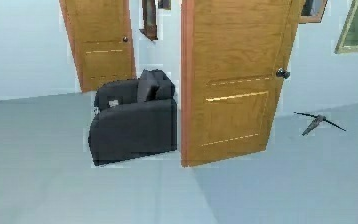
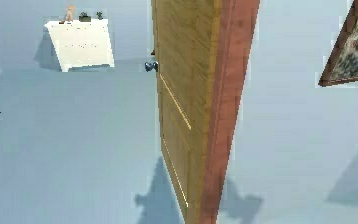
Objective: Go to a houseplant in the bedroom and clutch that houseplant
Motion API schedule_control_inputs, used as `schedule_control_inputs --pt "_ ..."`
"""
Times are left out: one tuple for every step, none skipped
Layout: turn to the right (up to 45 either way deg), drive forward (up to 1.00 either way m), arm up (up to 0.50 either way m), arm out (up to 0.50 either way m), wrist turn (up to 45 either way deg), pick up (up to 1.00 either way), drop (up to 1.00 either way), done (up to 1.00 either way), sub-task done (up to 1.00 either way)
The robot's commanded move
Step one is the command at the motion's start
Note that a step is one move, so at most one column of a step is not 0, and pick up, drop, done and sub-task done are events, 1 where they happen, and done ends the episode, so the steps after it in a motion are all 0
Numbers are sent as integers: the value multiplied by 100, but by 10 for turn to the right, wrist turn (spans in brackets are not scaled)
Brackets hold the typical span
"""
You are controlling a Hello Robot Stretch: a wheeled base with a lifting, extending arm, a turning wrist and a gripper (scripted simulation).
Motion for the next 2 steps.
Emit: schedule_control_inputs --pt "60 0 0 0 0 0 0 0 0" --pt "0 35 0 0 0 0 0 0 0"
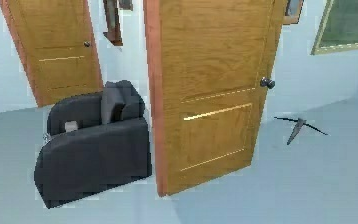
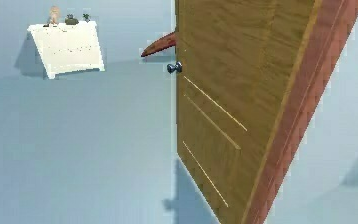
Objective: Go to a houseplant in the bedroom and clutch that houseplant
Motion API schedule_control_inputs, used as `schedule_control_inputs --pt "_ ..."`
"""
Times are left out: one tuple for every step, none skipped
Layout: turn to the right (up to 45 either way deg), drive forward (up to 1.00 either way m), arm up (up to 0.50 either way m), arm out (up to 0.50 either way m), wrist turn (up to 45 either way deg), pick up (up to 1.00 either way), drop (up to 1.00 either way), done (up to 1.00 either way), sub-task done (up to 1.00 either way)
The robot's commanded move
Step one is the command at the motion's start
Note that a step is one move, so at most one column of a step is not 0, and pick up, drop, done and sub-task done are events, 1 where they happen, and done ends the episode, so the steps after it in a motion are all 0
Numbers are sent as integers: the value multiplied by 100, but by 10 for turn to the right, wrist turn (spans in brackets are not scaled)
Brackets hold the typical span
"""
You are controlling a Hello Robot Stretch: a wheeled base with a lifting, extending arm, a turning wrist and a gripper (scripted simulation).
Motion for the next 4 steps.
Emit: schedule_control_inputs --pt "450 0 0 0 0 0 0 0 0" --pt "120 0 0 0 0 0 0 0 0" --pt "0 100 0 0 0 0 0 0 0" --pt "60 0 0 0 0 0 0 0 0"
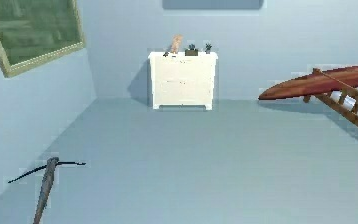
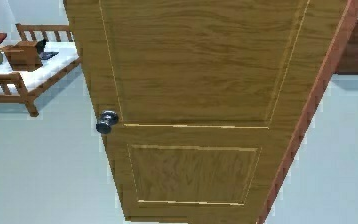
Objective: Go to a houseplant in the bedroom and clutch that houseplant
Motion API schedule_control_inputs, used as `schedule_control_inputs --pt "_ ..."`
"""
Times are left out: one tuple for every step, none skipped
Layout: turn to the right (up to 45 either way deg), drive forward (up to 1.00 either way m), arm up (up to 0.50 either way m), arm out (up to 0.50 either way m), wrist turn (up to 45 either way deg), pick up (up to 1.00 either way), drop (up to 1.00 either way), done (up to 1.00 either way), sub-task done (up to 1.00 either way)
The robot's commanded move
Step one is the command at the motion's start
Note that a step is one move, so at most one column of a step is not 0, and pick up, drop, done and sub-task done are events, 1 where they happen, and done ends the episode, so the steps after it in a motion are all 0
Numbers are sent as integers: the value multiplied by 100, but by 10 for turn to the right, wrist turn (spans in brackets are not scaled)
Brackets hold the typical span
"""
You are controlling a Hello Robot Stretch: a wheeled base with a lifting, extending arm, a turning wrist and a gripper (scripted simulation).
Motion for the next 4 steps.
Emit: schedule_control_inputs --pt "0 50 0 0 0 0 0 0 0" --pt "180 0 0 0 0 0 0 0 0" --pt "0 100 0 0 0 0 0 0 0" --pt "30 0 0 0 0 0 0 0 0"
